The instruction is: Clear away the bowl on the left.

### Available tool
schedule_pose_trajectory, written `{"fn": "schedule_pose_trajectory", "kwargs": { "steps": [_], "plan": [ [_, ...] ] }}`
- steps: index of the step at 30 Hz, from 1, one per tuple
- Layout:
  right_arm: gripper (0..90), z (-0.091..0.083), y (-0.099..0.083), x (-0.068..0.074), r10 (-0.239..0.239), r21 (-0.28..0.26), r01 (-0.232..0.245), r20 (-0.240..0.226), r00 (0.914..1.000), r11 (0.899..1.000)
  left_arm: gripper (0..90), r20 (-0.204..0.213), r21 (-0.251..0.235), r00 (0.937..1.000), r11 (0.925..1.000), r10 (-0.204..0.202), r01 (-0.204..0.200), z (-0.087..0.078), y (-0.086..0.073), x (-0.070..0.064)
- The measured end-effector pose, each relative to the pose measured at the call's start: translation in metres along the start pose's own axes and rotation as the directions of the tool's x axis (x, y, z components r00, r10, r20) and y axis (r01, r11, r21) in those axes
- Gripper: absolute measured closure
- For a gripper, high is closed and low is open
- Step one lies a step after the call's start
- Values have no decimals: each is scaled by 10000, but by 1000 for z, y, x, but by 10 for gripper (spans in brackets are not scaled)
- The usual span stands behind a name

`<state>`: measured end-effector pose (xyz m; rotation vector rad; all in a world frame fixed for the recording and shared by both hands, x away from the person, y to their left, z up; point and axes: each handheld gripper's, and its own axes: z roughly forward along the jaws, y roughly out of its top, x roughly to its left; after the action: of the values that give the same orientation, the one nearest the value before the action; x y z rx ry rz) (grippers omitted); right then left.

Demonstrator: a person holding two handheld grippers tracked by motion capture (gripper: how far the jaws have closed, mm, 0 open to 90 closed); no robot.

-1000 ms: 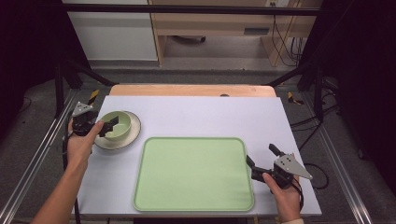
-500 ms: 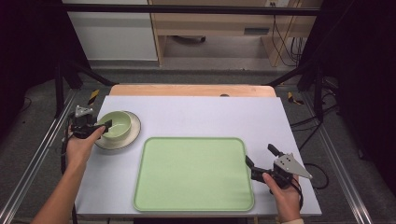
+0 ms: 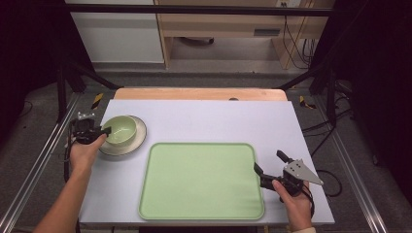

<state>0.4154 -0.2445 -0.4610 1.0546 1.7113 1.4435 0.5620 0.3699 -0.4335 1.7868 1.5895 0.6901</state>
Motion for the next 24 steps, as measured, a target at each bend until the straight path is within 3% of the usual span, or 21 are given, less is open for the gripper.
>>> {"fn": "schedule_pose_trajectory", "kwargs": {
  "steps": [6, 11, 14, 18, 23, 24],
  "plan": [
    [53, 0, 0, 1, 60, 72, -60, -49, 10000, 10000, 658, 90, 226, 9994, 9992, -323, 321, 7, 0, 2],
    [55, 0, -1, 1, -3, 79, 4, -76, 10000, 10000, 710, 201, 379, 9988, 9983, -456, 448, 9, 0, 4],
    [56, 0, -1, 1, 13, 111, -12, -81, 10000, 9999, 788, 420, 525, 9979, 9975, -498, 475, 11, 0, 4],
    [56, 0, -1, 2, 61, 161, -60, -62, 10000, 9999, 807, 418, 576, 9976, 9970, -547, 522, 11, 1, 4],
    [56, 0, -1, 1, 0, 147, 1, -67, 10000, 9999, 832, 754, 707, 9926, 9934, -952, 899, 9, 1, 5],
    [56, 0, -1, 1, 22, 169, -21, -42, 10000, 9999, 834, 955, 623, 9881, 9914, -1207, 1151, 7, 2, 6]
  ]
}}
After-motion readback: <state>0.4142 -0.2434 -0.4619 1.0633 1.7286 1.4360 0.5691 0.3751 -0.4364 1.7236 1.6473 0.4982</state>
